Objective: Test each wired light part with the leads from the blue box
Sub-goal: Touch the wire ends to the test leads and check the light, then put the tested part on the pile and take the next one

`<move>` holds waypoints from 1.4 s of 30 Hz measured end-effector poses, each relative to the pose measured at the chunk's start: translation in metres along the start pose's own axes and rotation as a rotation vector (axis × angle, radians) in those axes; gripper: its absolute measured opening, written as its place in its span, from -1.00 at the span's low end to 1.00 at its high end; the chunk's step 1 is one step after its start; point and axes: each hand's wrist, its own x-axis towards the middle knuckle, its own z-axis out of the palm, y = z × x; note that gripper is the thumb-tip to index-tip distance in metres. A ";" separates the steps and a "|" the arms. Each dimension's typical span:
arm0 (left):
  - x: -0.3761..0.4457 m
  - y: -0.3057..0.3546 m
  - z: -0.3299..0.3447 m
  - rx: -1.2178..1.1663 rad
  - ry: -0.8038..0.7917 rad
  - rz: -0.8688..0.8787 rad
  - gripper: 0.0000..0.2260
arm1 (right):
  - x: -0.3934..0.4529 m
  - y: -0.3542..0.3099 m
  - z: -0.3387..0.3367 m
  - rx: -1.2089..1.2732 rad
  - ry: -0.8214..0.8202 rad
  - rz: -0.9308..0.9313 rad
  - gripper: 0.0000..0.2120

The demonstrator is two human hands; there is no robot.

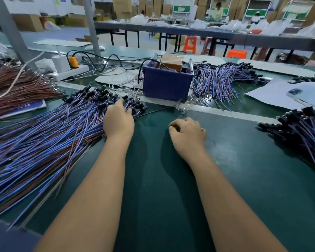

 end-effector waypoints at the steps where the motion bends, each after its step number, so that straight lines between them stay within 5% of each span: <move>1: 0.002 -0.001 0.001 -0.026 0.014 0.000 -0.64 | -0.001 0.000 -0.001 0.011 -0.003 0.001 -0.80; 9: 0.009 -0.002 0.005 -0.308 0.134 0.072 -0.83 | -0.001 0.002 0.000 0.086 0.016 -0.030 -0.81; 13: -0.007 0.024 -0.002 -0.595 0.127 0.148 -0.91 | -0.002 -0.004 -0.005 0.566 0.047 0.024 -0.80; 17: -0.046 0.063 -0.009 -1.055 -0.228 0.189 -0.81 | -0.002 -0.008 -0.021 1.101 -0.246 0.141 -0.69; 19: -0.061 0.078 -0.011 -1.265 -0.520 0.108 -0.75 | -0.002 -0.006 -0.029 1.283 -0.323 0.197 -0.47; 21: -0.072 0.088 -0.009 -1.291 -0.842 0.029 -0.68 | 0.000 -0.002 -0.035 1.453 -0.408 0.256 -0.27; 23: -0.079 0.092 -0.004 -1.209 -1.109 0.033 -0.63 | 0.001 0.000 -0.040 1.552 -0.457 0.359 -0.30; 28: -0.062 0.069 -0.005 -1.046 -1.412 -0.005 -0.63 | 0.001 0.011 -0.038 1.476 0.080 0.362 -0.70; 30: -0.049 0.057 -0.003 -1.103 -1.293 -0.068 -0.62 | 0.004 0.015 -0.036 1.355 0.203 0.328 -0.72; 34: -0.037 0.057 0.011 -1.159 -0.723 -0.240 -0.67 | 0.002 0.006 -0.027 1.205 0.166 0.255 -0.84; 42: -0.040 0.062 0.017 -1.156 -0.524 -0.124 -0.80 | -0.008 -0.016 0.004 0.698 0.049 -0.017 -0.83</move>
